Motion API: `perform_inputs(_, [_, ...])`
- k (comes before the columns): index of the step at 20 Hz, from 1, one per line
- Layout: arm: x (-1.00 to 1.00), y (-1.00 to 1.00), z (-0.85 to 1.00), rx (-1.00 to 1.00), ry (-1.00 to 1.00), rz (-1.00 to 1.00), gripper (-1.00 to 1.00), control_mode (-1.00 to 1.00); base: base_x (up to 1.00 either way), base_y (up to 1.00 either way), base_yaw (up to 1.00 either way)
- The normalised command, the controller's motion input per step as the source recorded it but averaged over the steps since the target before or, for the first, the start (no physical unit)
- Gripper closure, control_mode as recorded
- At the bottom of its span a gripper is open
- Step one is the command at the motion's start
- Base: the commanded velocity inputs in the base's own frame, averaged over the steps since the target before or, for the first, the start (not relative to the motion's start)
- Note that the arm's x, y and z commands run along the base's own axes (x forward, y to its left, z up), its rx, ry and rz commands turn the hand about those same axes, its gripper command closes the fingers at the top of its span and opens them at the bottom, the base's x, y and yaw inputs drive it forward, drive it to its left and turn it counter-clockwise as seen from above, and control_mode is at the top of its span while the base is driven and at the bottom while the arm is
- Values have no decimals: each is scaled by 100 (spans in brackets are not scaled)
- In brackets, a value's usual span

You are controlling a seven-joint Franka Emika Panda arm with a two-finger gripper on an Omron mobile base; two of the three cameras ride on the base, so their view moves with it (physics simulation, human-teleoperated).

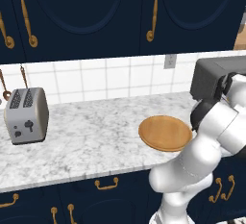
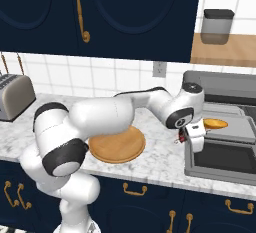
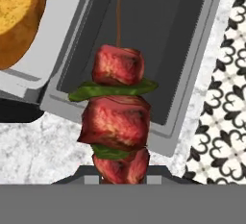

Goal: Pick up the kebab skewer and baguette bread, and place them inside the toaster oven. Close the toaster oven door and start by setting the timer.

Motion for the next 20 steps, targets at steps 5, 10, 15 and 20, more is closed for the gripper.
perform_inputs(5, [0,-76,12,4,-20,-20,100,-100,0,0,0])
perform_inputs(10, [0,-58,10,3,-27,-13,100,-100,0,0,0])
perform_inputs(15, [0,-30,3,0,-34,-4,100,-100,0,0,0])
perform_inputs(20, [7,-45,20,1,-23,-1,100,-100,0,0,0])
